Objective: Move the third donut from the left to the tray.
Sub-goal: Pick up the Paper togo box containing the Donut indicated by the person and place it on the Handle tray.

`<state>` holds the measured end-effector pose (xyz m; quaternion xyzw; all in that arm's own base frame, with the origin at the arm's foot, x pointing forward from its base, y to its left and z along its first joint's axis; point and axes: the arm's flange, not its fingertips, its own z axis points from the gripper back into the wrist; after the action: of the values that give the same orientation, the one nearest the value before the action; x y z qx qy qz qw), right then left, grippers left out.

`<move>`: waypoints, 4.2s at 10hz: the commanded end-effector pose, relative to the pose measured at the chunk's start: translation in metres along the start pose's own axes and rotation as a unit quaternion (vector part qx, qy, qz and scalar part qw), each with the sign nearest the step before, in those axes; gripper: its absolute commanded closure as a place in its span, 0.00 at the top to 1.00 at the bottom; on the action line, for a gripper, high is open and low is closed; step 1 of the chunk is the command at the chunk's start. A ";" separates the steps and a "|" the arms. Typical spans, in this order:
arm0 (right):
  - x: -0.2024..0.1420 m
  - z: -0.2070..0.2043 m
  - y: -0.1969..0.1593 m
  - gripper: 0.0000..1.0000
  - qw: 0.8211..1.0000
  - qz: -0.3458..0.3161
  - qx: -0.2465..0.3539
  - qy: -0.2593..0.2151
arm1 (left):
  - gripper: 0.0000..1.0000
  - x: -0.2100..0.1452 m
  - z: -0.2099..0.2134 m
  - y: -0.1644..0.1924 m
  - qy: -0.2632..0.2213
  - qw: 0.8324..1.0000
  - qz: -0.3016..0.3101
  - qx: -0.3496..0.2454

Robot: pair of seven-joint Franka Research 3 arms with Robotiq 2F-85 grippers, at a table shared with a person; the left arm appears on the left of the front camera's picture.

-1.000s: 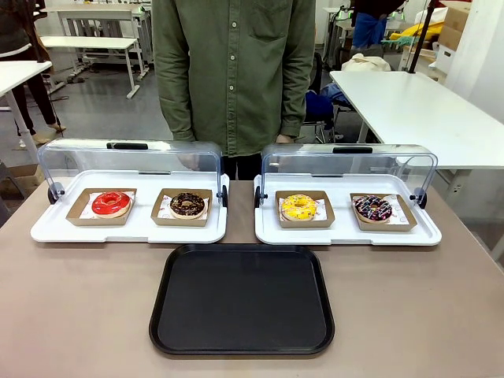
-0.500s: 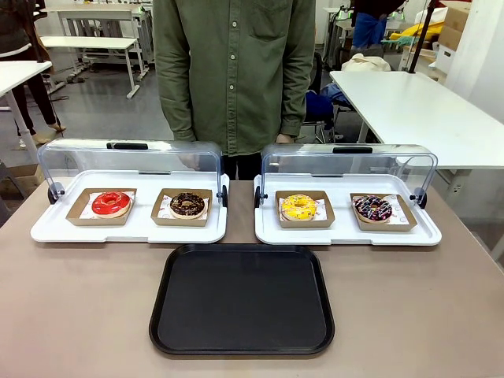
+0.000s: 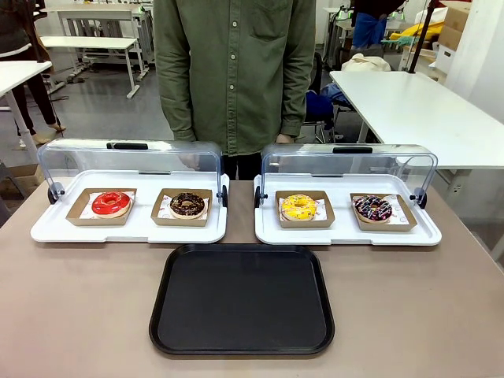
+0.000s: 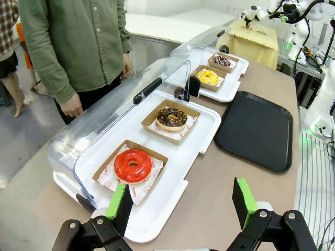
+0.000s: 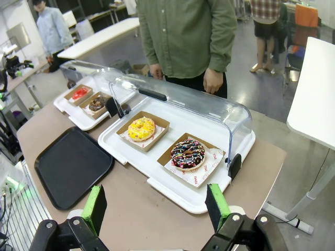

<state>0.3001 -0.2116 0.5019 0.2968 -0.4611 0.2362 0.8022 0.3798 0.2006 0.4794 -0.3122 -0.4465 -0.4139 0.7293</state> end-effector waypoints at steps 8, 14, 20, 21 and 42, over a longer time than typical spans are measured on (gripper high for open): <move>0.003 -0.001 -0.002 1.00 1.000 0.012 0.001 -0.015 | 1.00 0.000 0.000 -0.001 -0.002 1.000 -0.003 -0.005; 0.003 -0.001 -0.002 1.00 1.000 0.012 0.001 -0.015 | 1.00 0.000 0.000 -0.001 -0.002 1.000 -0.003 -0.005; 0.003 -0.001 -0.002 1.00 1.000 0.012 0.001 -0.015 | 1.00 0.000 0.000 -0.001 -0.002 1.000 -0.003 -0.005; 0.003 -0.001 -0.002 1.00 1.000 0.012 0.001 -0.015 | 1.00 0.000 0.000 -0.001 -0.002 1.000 -0.003 -0.005; 0.003 -0.001 -0.002 1.00 1.000 0.012 0.001 -0.015 | 1.00 0.000 0.000 -0.001 -0.002 1.000 -0.003 -0.005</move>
<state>0.3001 -0.2116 0.5018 0.2967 -0.4611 0.2365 0.8021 0.3798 0.2006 0.4794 -0.3122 -0.4465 -0.4138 0.7293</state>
